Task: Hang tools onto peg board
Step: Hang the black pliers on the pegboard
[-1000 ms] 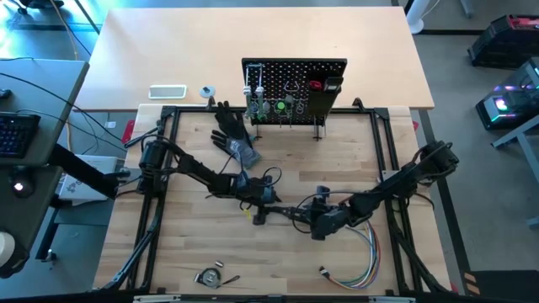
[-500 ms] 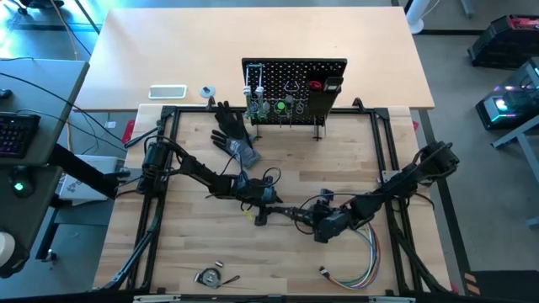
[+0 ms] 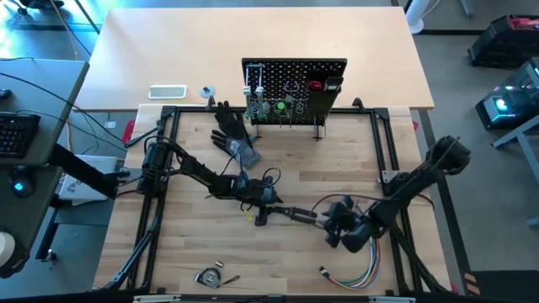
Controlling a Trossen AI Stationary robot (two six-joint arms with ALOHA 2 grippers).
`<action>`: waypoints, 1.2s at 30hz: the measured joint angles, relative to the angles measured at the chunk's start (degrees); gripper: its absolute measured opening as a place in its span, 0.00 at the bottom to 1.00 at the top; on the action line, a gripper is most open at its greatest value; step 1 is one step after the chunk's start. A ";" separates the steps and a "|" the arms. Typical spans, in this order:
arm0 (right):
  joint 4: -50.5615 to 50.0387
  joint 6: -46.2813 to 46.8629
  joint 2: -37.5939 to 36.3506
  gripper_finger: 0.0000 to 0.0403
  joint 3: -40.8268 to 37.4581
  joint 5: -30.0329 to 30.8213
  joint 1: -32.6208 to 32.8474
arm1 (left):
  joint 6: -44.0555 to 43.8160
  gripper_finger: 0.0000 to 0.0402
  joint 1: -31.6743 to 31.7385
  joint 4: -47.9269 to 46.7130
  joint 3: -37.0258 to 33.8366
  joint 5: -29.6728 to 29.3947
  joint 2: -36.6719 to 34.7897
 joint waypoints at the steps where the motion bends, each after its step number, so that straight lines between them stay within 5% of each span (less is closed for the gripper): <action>1: 3.09 2.78 -0.30 0.37 -1.64 -0.65 0.35 | 0.00 0.36 0.00 0.06 -0.02 0.00 0.00; 8: 28.45 14.92 -0.57 0.37 -14.68 -1.96 -0.32 | 0.17 0.36 0.00 0.46 -0.08 -0.13 0.02; 15: 34.45 14.59 -0.62 0.37 -19.17 -3.80 -4.28 | -0.03 0.36 0.00 0.46 -0.09 -0.21 0.02; 24: 36.38 4.80 4.65 0.37 -15.06 -16.20 -12.46 | -0.44 0.36 0.04 1.51 -0.15 -0.73 0.17; 36: 38.16 -4.98 17.75 0.37 -3.37 -23.58 -16.41 | -0.48 0.36 0.07 1.45 -0.13 -4.05 0.17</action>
